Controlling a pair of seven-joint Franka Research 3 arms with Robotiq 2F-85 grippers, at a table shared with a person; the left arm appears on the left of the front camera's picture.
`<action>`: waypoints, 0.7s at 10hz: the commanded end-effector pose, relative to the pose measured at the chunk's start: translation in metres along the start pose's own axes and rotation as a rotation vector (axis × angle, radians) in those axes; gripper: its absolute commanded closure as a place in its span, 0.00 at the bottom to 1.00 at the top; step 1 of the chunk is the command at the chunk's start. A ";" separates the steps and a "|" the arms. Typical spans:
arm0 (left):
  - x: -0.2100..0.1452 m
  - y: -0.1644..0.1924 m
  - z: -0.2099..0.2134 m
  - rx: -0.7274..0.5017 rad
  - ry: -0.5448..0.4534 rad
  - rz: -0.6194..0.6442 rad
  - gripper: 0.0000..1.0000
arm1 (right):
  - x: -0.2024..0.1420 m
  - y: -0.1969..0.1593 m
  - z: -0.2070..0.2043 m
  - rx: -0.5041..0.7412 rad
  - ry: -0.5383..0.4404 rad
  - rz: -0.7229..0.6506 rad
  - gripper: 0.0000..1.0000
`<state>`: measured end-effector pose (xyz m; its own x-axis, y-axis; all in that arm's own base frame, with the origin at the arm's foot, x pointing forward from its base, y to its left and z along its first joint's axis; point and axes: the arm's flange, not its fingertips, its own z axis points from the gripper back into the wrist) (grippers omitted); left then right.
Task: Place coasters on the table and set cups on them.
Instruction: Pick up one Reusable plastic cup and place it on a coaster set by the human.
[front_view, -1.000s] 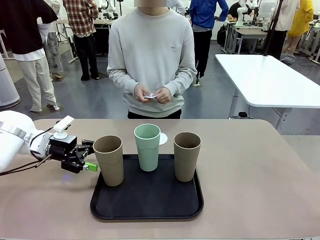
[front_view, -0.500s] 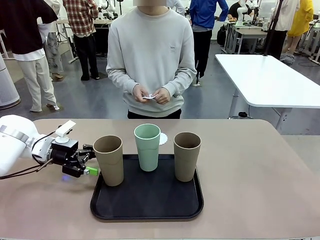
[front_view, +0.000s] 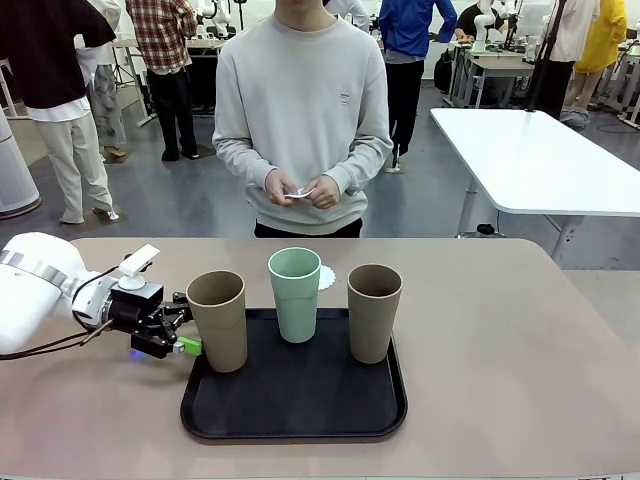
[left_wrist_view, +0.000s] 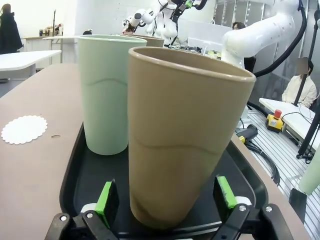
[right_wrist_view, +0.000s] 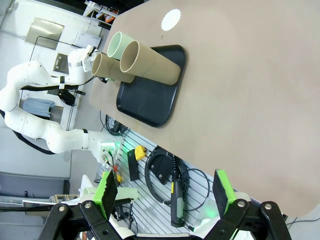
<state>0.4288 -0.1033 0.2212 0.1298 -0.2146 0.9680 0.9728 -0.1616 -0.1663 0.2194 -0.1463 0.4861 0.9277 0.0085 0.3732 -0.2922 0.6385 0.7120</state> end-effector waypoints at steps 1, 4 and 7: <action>-0.002 0.007 -0.003 -0.012 0.015 -0.003 0.00 | 0.001 0.000 -0.001 0.013 -0.003 0.000 0.00; -0.006 0.012 -0.014 -0.025 0.020 -0.006 0.00 | 0.001 0.000 -0.001 0.013 -0.003 0.000 0.00; -0.007 0.012 -0.023 -0.046 0.030 -0.009 0.00 | 0.001 0.000 -0.001 0.013 -0.003 0.000 0.00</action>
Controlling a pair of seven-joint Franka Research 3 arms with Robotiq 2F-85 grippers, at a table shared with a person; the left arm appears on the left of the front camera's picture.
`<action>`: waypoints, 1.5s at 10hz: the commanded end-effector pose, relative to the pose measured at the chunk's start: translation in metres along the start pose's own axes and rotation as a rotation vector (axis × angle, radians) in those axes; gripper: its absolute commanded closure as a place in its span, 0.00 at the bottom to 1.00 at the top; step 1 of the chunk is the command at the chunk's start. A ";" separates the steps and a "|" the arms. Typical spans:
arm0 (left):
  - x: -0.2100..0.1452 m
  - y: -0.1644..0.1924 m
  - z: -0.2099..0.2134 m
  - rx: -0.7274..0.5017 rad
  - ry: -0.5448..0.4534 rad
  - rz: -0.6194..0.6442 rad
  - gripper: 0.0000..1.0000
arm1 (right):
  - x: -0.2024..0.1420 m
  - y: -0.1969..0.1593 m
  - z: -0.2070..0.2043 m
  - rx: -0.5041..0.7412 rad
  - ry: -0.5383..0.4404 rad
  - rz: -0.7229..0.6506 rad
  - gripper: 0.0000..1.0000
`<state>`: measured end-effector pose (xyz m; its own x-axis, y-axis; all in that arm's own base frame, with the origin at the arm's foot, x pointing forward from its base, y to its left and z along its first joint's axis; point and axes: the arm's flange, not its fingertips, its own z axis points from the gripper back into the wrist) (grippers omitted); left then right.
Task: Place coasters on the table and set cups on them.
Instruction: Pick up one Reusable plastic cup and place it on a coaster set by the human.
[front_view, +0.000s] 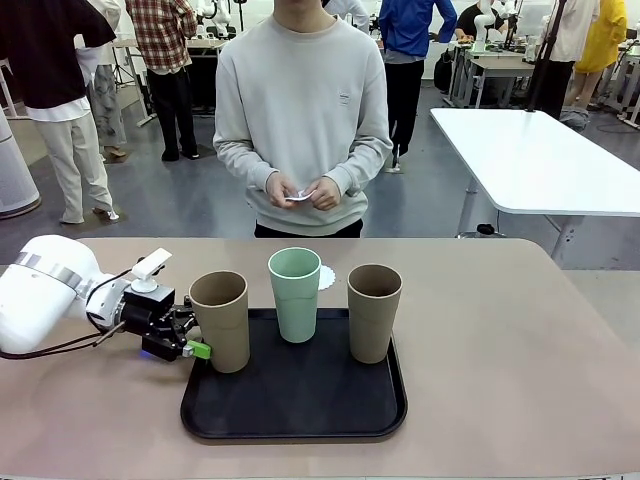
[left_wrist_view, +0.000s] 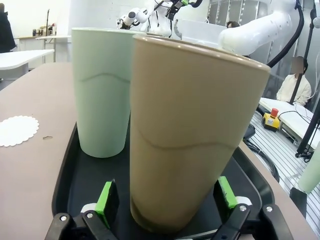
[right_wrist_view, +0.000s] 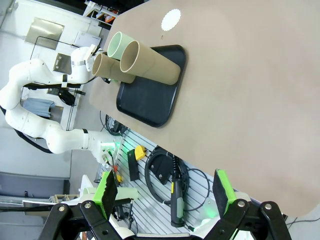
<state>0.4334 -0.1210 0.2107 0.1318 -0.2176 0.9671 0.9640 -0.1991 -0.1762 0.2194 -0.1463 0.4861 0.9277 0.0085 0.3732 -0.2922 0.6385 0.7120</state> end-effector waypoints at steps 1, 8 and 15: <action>-0.001 0.001 -0.007 -0.018 0.033 -0.010 0.00 | 0.001 0.000 -0.001 0.013 -0.003 0.000 0.00; -0.002 -0.003 -0.023 -0.074 0.029 -0.084 0.00 | 0.001 0.000 -0.001 0.013 -0.003 0.000 0.00; -0.003 0.001 -0.031 -0.084 -0.010 -0.135 0.00 | 0.001 0.000 -0.001 0.013 -0.003 0.000 0.00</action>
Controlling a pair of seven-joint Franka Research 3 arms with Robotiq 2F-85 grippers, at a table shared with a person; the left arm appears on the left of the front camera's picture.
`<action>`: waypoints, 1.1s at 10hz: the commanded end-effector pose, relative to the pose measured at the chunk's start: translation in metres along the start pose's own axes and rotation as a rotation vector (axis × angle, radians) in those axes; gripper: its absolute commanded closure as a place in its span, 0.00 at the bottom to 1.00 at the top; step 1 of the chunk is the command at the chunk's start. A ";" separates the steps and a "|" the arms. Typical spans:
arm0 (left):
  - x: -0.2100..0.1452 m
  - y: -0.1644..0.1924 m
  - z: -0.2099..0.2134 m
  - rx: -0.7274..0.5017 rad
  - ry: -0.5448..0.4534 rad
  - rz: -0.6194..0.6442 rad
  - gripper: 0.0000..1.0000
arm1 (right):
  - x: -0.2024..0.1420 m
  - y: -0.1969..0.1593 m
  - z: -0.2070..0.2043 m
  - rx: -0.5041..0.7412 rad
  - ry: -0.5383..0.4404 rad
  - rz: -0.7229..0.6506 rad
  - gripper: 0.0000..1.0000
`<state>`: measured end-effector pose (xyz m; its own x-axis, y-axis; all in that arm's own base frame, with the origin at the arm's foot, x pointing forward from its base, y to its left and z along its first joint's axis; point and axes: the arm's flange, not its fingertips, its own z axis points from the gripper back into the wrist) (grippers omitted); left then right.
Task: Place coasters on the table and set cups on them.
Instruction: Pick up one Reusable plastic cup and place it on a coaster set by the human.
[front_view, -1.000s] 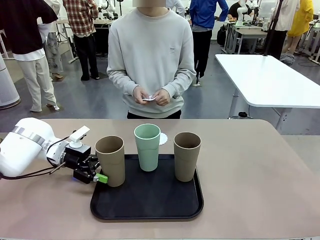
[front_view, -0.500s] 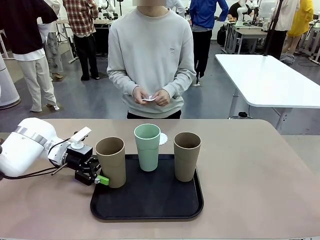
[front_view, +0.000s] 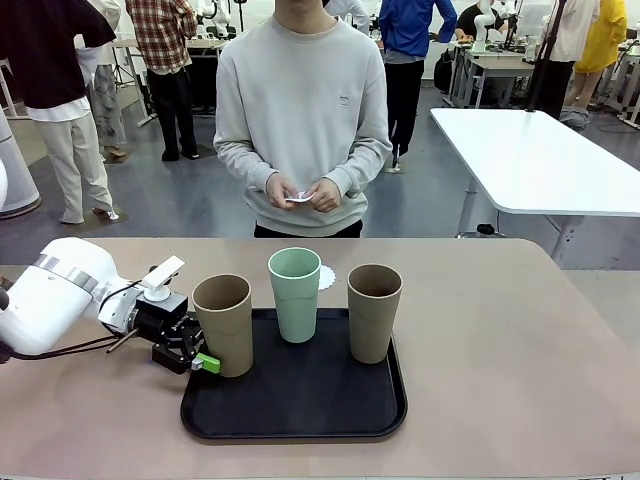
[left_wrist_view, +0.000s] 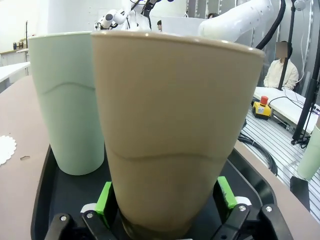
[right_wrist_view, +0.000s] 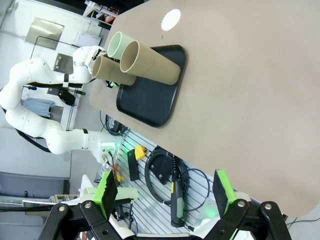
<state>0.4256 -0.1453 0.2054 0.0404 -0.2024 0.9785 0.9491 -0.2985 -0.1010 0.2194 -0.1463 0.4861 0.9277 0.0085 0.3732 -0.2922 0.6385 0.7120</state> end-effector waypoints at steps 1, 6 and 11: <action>-0.002 0.006 -0.007 0.015 -0.022 -0.040 0.00 | 0.001 0.000 -0.001 0.013 -0.003 0.000 0.00; 0.002 0.011 -0.016 -0.003 -0.038 -0.058 0.58 | 0.001 0.000 -0.001 0.013 -0.003 0.000 0.00; 0.042 -0.009 -0.005 0.063 -0.009 -0.016 0.69 | 0.001 0.000 -0.001 0.013 -0.003 0.000 0.00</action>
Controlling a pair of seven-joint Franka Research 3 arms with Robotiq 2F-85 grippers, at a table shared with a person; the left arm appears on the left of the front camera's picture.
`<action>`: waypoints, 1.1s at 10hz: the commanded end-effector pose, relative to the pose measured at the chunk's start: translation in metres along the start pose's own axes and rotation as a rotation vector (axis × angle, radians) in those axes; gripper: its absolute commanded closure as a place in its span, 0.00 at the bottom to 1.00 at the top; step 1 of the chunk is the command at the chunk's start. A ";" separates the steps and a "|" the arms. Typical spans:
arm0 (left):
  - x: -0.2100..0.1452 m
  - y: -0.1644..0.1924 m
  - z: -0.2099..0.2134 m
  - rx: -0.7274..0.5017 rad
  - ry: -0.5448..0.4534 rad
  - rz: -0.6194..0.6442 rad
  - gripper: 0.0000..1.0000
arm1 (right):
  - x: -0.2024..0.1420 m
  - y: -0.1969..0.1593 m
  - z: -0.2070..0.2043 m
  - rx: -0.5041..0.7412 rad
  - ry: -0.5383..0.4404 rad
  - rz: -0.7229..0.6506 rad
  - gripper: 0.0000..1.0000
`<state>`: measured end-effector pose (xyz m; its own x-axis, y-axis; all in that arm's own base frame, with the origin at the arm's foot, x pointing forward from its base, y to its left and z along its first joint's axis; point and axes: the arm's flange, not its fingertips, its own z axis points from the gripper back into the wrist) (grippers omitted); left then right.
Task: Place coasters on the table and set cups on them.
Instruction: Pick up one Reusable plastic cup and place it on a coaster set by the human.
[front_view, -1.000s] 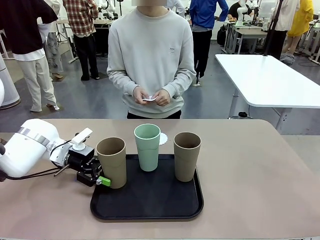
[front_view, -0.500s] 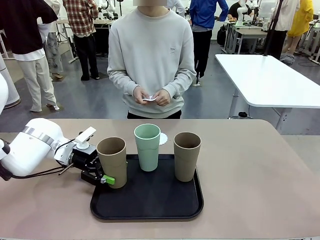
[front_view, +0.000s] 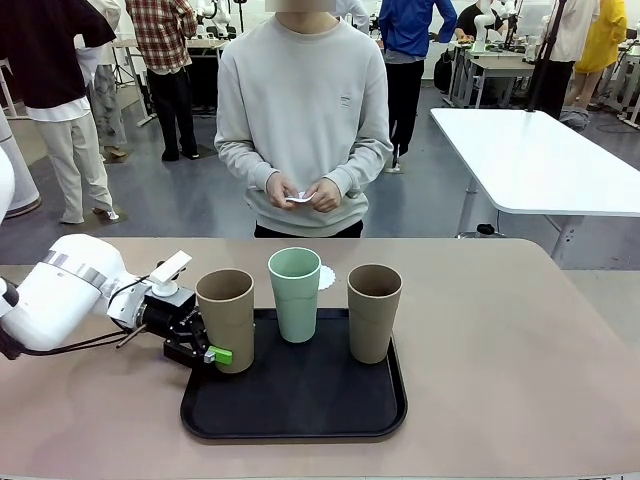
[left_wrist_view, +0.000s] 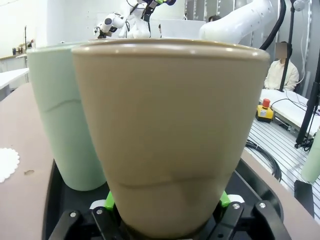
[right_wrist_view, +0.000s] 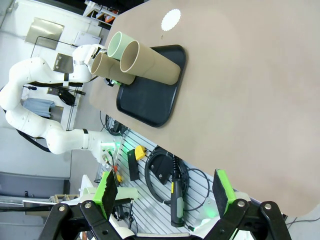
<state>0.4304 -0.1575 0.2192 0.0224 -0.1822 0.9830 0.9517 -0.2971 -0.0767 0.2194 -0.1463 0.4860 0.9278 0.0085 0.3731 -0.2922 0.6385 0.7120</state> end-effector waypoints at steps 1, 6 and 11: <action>0.069 -0.027 0.009 0.092 0.010 -0.058 0.69 | 0.001 0.000 -0.001 0.013 -0.003 0.000 0.00; 0.178 -0.015 0.020 0.189 0.038 -0.119 0.69 | 0.001 0.000 -0.001 0.013 -0.003 0.000 0.00; 0.198 0.003 0.036 0.222 0.040 -0.129 0.19 | 0.001 0.000 -0.001 0.013 -0.003 0.000 0.00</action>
<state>0.4301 -0.1581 0.4120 -0.1191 -0.1991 0.9727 0.9863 -0.1366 0.0928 0.2195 -0.1462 0.4860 0.9279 0.0088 0.3728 -0.2921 0.6386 0.7120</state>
